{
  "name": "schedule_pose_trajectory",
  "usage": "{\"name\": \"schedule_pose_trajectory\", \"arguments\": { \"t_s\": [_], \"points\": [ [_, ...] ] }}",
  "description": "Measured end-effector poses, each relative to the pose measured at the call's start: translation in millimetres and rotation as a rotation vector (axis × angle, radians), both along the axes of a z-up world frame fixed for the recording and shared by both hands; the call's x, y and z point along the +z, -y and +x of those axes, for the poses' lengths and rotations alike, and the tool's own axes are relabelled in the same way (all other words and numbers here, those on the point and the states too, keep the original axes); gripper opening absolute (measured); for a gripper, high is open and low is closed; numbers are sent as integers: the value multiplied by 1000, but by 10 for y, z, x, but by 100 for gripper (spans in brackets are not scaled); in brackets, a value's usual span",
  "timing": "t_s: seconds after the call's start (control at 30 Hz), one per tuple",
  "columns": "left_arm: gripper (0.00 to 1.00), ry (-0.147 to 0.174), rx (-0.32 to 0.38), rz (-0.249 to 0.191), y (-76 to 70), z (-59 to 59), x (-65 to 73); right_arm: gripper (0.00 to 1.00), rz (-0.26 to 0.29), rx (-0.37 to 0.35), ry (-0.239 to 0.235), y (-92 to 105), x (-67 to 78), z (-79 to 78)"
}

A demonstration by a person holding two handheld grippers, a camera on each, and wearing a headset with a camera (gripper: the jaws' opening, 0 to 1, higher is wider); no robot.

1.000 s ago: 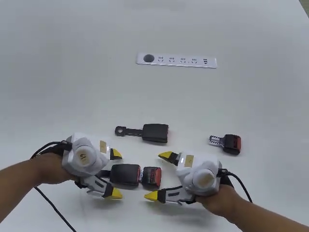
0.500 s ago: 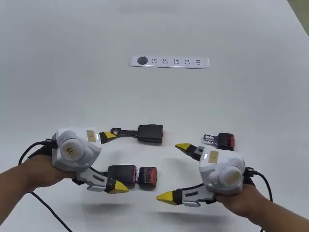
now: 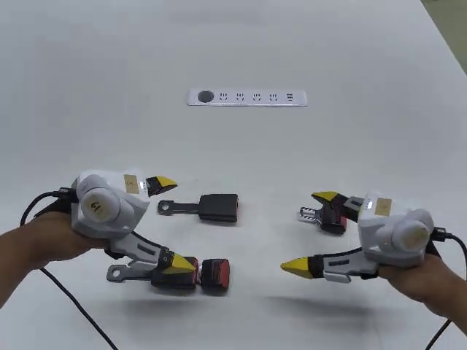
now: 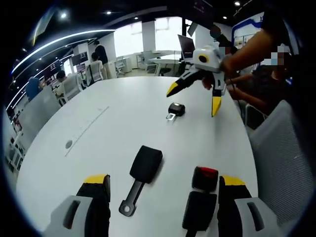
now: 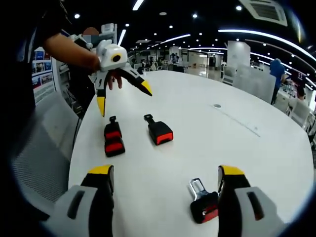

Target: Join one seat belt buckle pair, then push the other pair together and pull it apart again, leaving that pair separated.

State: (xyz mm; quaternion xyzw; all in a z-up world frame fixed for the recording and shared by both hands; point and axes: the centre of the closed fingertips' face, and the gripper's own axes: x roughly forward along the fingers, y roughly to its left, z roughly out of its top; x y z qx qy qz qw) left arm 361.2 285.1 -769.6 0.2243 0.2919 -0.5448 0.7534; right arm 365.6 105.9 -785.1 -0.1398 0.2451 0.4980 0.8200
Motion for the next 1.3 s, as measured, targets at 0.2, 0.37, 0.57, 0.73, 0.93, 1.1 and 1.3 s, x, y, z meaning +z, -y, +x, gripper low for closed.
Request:
{"name": "schedule_pose_trajectory", "arguments": {
  "t_s": [0.2, 0.37, 0.57, 0.73, 0.93, 1.1, 1.3],
  "points": [
    [95, 39, -43, 5, 100, 182, 39, 88, 20, -51, -46, 249, 10, 178],
    [93, 33, -82, 25, 158, 312, -30, 87, 2, -63, -70, 382, -57, 272],
    [93, 11, -116, 29, 281, 447, -157, 84, -25, -47, -102, 470, -166, 296],
    [92, -22, -159, 46, 361, 446, -312, 84, -32, -28, -133, 491, -273, 301],
    [87, -59, -196, 74, 387, 443, -546, 81, -69, 34, -153, 500, -435, 254],
    [83, -71, -209, 75, 402, 483, -669, 76, -79, 57, -179, 519, -522, 228],
    [80, -82, -226, 75, 430, 478, -761, 73, -83, 71, -187, 538, -563, 238]
  ]
}}
